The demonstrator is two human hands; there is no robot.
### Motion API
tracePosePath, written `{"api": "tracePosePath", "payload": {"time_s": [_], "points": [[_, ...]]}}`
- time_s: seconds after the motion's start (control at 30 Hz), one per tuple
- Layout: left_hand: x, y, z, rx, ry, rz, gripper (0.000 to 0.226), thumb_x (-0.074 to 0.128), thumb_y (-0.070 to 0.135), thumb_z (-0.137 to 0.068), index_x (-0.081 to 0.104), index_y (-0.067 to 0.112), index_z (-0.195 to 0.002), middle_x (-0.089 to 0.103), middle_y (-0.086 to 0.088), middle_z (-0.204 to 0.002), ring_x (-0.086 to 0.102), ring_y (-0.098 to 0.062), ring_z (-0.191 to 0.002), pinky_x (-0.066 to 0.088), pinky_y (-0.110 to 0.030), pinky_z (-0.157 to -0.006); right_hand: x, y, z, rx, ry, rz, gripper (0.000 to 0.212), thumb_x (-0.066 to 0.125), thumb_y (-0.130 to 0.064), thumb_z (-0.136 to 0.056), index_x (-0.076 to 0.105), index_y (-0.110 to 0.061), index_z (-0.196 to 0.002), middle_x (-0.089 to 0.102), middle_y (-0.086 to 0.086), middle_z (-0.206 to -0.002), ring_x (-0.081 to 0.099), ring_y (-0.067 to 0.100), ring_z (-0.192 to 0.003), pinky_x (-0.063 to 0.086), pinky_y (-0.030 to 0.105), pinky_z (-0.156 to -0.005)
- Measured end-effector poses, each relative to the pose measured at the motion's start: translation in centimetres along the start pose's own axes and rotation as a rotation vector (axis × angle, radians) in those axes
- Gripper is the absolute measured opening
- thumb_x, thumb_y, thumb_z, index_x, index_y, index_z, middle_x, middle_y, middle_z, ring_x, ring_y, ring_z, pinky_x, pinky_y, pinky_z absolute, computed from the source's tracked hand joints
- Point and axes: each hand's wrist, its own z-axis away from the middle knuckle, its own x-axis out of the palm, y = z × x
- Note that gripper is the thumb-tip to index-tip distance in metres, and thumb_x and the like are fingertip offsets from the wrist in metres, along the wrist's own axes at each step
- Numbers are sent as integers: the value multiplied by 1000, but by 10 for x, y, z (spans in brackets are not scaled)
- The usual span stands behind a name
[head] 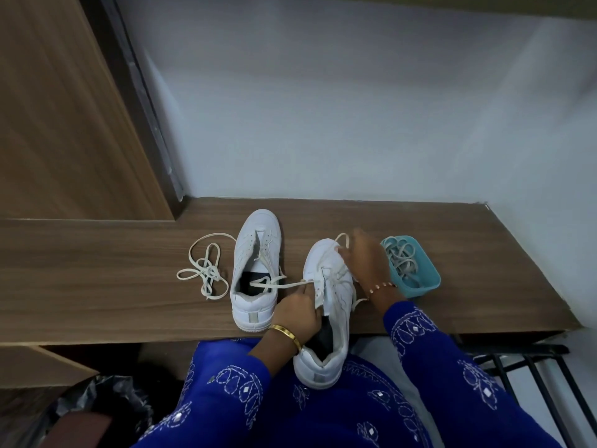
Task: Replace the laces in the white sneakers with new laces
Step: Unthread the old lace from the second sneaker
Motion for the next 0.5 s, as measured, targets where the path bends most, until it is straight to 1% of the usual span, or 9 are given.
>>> {"api": "tracePosePath", "payload": {"time_s": [0.07,0.13,0.2,0.3,0.33,0.37,0.4,0.43,0.5], "points": [[2,-2,0,2,9,30,51,40,19,-91,31,10,-140,48,-9,-132,55,-27,-110,45,-32,-81,12,13,5,124,-122,-82,29,70,-32,-79,58,-7,-87,57,0,-76,56,18,-71,42,28,-63],[3,-2,1,0,16,48,52,40,19,-91,30,11,-141,49,-10,-132,55,-28,-109,45,-31,-81,17,19,12,161,-192,-110,30,71,-36,-78,57,-10,-71,52,-5,-63,52,11,-60,38,24,-57],[3,-2,1,1,25,56,52,40,19,-91,30,11,-141,48,-9,-133,55,-27,-109,45,-31,-81,21,21,16,143,-221,-150,34,71,-31,-79,50,-13,-59,46,-6,-57,43,7,-54,31,23,-51],[3,-2,1,-6,23,48,52,40,20,-91,30,11,-141,47,-8,-135,54,-26,-112,44,-30,-83,21,16,21,61,-177,-105,45,69,-18,-81,38,-17,-49,41,-3,-54,40,12,-54,25,26,-54],[3,-2,1,-11,17,45,52,40,20,-91,31,11,-141,47,-9,-135,54,-27,-112,45,-31,-83,21,15,20,31,-157,-58,43,67,-16,-82,39,-16,-49,44,-1,-57,44,16,-59,27,26,-57],[3,-2,1,-12,11,42,52,41,20,-90,32,10,-140,47,-9,-135,54,-27,-111,45,-32,-83,19,13,18,4,-165,15,36,64,-15,-83,46,-12,-53,51,4,-64,50,20,-66,31,27,-60],[3,-1,1,-12,7,37,50,41,20,-90,33,10,-139,47,-9,-134,55,-28,-110,46,-33,-82,15,9,15,-38,-129,88,26,61,-15,-86,55,-7,-62,57,8,-73,54,23,-73,37,29,-63],[3,-1,1,-13,5,30,49,41,20,-90,34,9,-137,48,-10,-132,56,-29,-108,46,-34,-80,12,7,10,-57,-55,87,18,58,-13,-88,61,-3,-73,60,11,-82,57,26,-78,43,33,-66],[2,0,1,-17,3,11,48,41,20,-91,34,9,-137,48,-10,-131,56,-29,-107,45,-34,-77,-8,3,1,-66,74,111,15,50,-10,-92,62,0,-89,60,15,-92,60,30,-85,48,36,-72]]}}
